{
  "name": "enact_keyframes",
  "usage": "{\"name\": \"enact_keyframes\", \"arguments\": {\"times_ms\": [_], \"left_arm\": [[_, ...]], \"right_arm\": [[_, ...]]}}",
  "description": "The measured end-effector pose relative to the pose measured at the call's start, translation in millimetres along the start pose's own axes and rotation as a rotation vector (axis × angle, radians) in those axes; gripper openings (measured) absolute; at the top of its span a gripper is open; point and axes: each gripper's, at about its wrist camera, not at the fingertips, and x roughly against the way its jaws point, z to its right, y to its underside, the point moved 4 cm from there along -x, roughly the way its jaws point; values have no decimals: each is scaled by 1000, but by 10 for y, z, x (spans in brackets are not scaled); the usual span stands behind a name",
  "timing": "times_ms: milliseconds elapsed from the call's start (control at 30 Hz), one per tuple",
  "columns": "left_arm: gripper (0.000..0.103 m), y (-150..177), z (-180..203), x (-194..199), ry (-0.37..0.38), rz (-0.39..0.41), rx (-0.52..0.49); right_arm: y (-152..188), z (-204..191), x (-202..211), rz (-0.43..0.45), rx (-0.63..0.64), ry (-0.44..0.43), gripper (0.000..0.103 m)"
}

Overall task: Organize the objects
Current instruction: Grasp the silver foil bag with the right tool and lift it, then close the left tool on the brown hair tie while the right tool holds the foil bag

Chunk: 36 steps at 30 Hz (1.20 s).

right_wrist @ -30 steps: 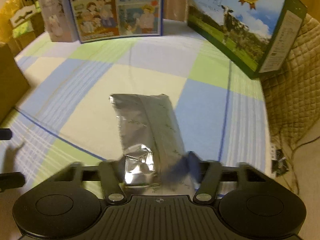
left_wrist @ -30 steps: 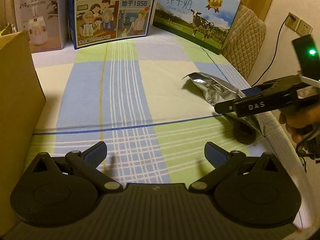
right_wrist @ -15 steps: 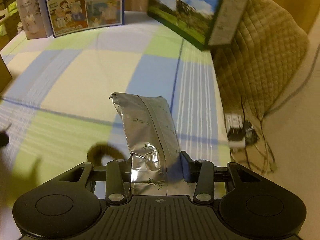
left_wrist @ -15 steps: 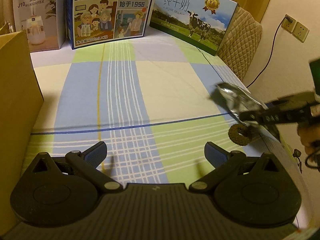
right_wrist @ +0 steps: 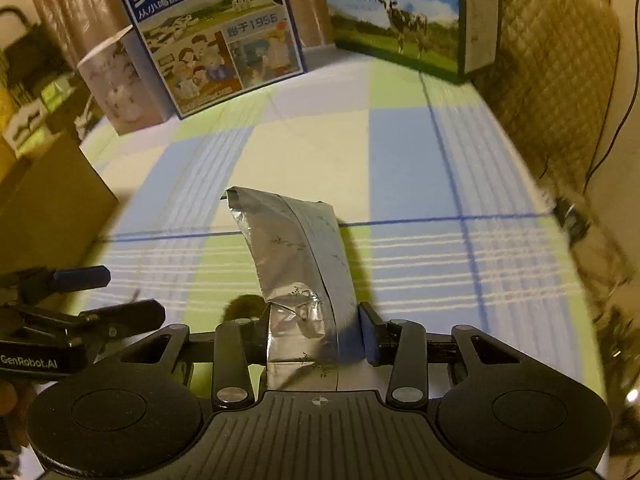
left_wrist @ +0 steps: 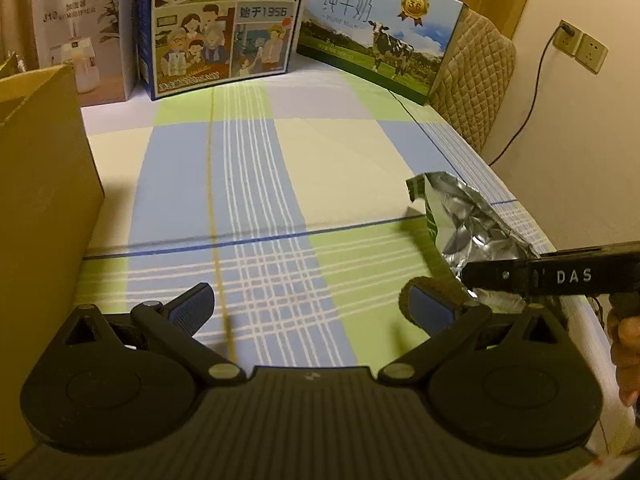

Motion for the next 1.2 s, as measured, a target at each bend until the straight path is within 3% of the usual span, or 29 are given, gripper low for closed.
{"name": "enact_keyframes", "arguments": {"times_ms": [200, 333, 467, 600, 700, 733, 800, 900, 1000, 1200], "left_arm": [[88, 77, 243, -134, 105, -20, -96], [88, 73, 492, -237, 166, 11, -191], [83, 122, 665, -370, 170, 17, -264], [64, 216, 791, -485, 154, -11, -299], [60, 259, 841, -524, 128, -6, -330], [57, 256, 843, -522, 123, -4, -334], [37, 247, 820, -506, 107, 3, -325], [24, 201, 726, -482, 81, -7, -277], [22, 150, 588, -428, 38, -10, -226], [21, 93, 428, -374, 29, -12, -174]], "right_arm": [[12, 244, -59, -6, 2, 68, 37], [17, 351, -67, 10, -27, 71, 37], [6, 352, -69, 15, -25, 66, 38], [1, 357, -79, 10, -14, 52, 41], [17, 305, -83, 4, 40, 73, 49], [27, 285, -91, 2, 64, 80, 51], [41, 271, -105, -2, 88, 84, 54], [57, 289, -131, -14, 82, 69, 56], [59, 269, -118, -27, 82, 53, 56], [78, 208, -154, -57, 96, 41, 57]]}}
